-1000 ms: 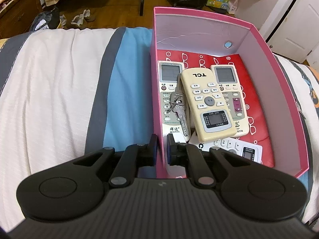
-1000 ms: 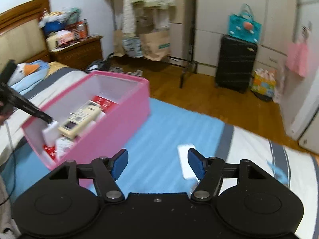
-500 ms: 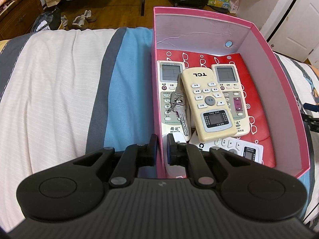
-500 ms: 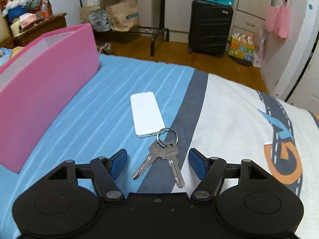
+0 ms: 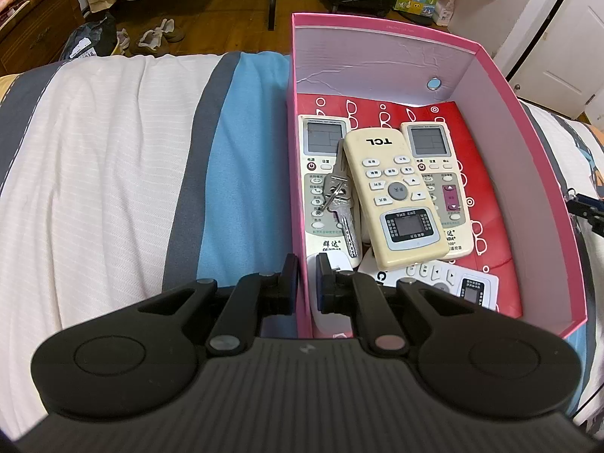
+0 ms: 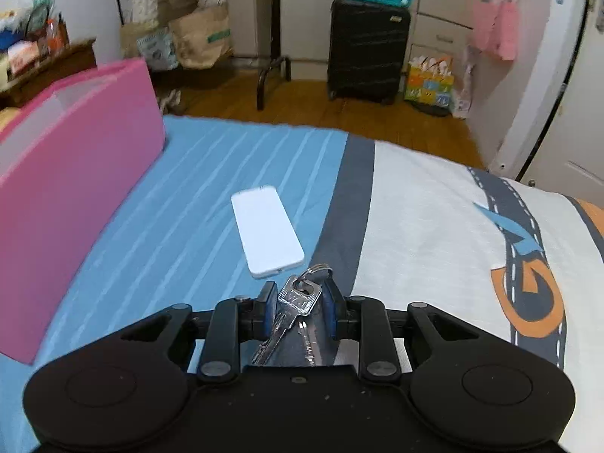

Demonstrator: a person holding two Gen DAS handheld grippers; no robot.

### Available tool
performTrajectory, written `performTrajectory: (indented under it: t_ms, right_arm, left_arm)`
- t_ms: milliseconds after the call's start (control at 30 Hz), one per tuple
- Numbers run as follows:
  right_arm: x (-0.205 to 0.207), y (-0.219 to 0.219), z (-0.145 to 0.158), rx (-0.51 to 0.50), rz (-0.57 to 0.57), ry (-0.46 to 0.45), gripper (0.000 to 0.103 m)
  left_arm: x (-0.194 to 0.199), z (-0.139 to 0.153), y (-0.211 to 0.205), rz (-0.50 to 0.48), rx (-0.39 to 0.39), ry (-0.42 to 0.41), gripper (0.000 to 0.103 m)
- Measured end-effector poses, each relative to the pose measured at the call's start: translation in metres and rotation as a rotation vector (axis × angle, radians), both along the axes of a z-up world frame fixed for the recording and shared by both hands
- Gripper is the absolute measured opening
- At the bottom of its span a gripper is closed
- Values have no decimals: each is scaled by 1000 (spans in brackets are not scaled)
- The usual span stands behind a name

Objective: Organize rigid objects
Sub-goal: 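Carry the silver keys into the box and open the right gripper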

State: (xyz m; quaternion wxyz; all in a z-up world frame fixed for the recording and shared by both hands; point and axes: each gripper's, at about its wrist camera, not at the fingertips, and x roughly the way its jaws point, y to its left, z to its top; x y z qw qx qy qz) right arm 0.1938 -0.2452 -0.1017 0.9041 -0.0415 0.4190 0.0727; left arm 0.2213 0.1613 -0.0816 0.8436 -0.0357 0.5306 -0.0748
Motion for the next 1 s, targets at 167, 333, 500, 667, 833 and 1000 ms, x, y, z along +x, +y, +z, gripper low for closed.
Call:
performTrajectory:
  t_ms: [167,333,500,667,833,1000]
  right_arm:
    - [-6,5,13,-1,1,-34,29]
    - [-11,3,30,46,-16,-81,29]
    - [-20,5,56,81,-6,-130,29]
    - [-31,20,83,103,42,-186,29]
    - [-43,44,108,124,130,-243,29]
    - [-55,73,131,155,221,-278,29]
  left_arm:
    - [-1,0,2,5,-6,3,7]
    - [-1,1,2,6,-6,2,7]
    - [-2,1,2,5,-5,0,7]
    - [-3,1,1,5,3,-3,7]
    - [-3,1,1,8,-1,-2,7]
    - [-3,1,4,20,-9,-9,5]
